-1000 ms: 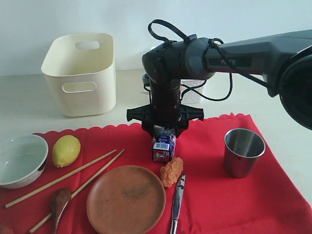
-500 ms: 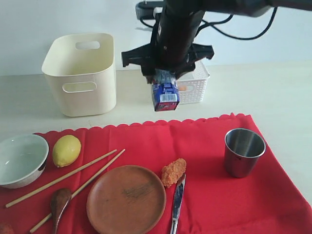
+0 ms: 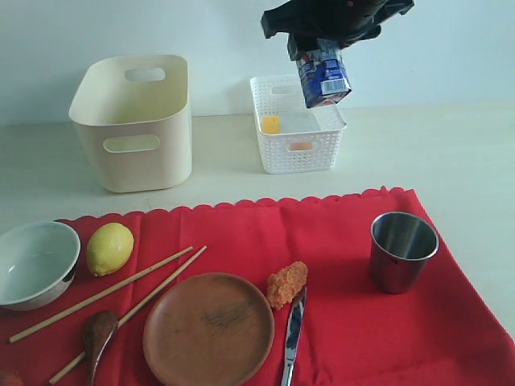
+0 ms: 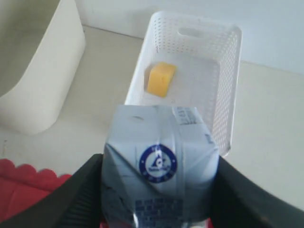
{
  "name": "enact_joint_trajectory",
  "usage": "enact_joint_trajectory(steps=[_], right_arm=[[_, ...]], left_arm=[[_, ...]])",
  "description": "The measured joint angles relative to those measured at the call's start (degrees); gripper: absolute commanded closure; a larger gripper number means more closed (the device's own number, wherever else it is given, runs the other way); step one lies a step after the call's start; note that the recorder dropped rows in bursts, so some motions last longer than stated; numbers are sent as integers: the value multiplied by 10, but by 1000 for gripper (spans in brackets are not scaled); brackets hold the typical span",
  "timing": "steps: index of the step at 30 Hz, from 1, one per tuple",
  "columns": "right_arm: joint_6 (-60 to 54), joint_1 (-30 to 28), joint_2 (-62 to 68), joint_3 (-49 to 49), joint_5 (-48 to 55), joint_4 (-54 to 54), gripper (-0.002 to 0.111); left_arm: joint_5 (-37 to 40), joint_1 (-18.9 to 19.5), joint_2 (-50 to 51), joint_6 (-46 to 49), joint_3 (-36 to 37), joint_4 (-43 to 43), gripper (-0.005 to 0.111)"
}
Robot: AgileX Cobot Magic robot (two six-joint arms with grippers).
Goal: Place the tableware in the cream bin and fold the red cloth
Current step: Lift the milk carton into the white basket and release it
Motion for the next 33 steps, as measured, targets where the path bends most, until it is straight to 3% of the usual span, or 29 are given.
enact_joint_trajectory(steps=[12, 23, 33], right_arm=[[-261, -104, 104, -30, -99, 220, 108], [-382, -121, 287, -252, -106, 311, 108], [-396, -121, 442, -418, -110, 292, 108]], left_arm=[[0, 0, 0, 0, 0, 0, 107], [0, 0, 0, 0, 0, 0, 107], [0, 0, 0, 0, 0, 0, 107]])
